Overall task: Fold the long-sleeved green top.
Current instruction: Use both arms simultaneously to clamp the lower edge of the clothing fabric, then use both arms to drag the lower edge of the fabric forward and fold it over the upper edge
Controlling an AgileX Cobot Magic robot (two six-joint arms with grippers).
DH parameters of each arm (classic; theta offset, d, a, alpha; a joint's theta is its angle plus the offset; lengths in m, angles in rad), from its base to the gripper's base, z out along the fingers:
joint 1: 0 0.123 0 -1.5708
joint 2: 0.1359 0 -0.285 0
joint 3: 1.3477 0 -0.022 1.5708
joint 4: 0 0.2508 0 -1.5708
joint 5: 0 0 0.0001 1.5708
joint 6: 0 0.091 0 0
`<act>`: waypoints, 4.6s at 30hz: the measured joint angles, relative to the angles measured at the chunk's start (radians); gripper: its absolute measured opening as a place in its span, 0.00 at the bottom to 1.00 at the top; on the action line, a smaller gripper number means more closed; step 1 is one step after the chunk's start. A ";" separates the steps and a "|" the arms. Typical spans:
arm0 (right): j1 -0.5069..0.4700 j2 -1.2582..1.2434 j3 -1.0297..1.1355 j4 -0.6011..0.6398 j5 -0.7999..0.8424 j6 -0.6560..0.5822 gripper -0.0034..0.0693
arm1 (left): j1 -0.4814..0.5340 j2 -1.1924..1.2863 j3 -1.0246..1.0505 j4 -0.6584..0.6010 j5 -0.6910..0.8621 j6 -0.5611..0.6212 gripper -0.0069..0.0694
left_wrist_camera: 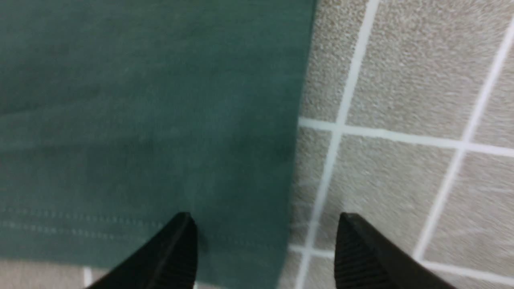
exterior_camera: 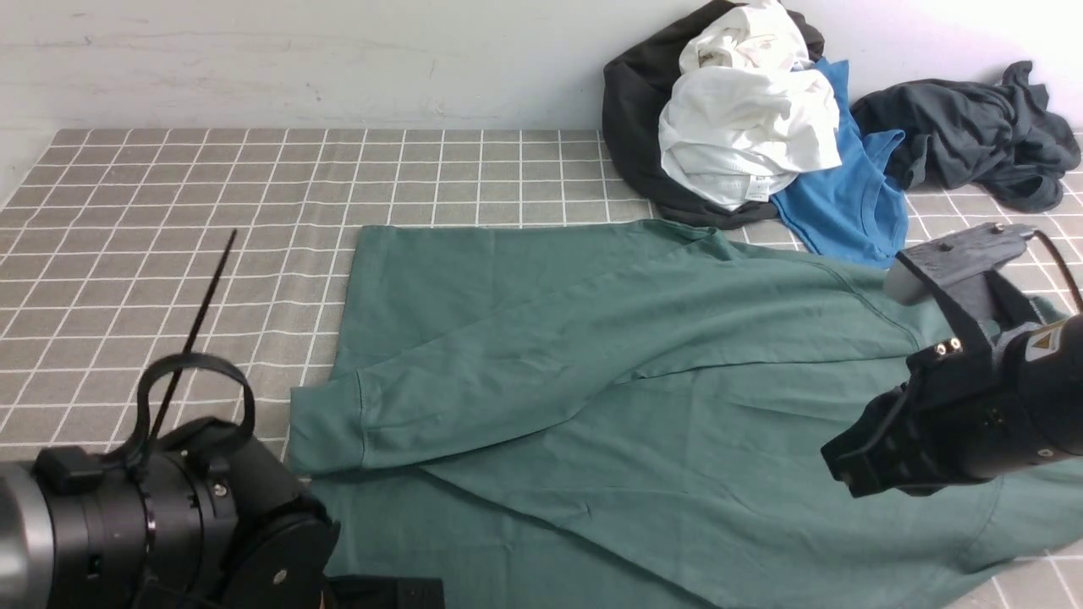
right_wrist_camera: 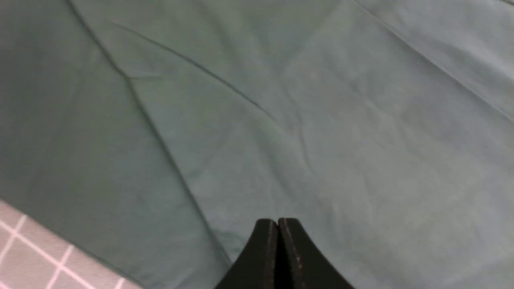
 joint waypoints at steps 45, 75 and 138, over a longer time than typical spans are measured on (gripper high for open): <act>0.000 -0.037 0.152 -0.546 0.080 -0.204 0.29 | 0.200 -0.524 -0.017 0.141 0.081 -0.320 0.11; 0.000 0.138 0.218 -0.614 -0.125 -0.189 0.06 | 0.200 -0.524 -0.017 0.062 0.221 -0.458 0.11; -0.036 0.961 -0.879 0.181 0.012 -0.487 0.04 | 0.590 0.365 -1.130 -0.065 0.025 -0.566 0.23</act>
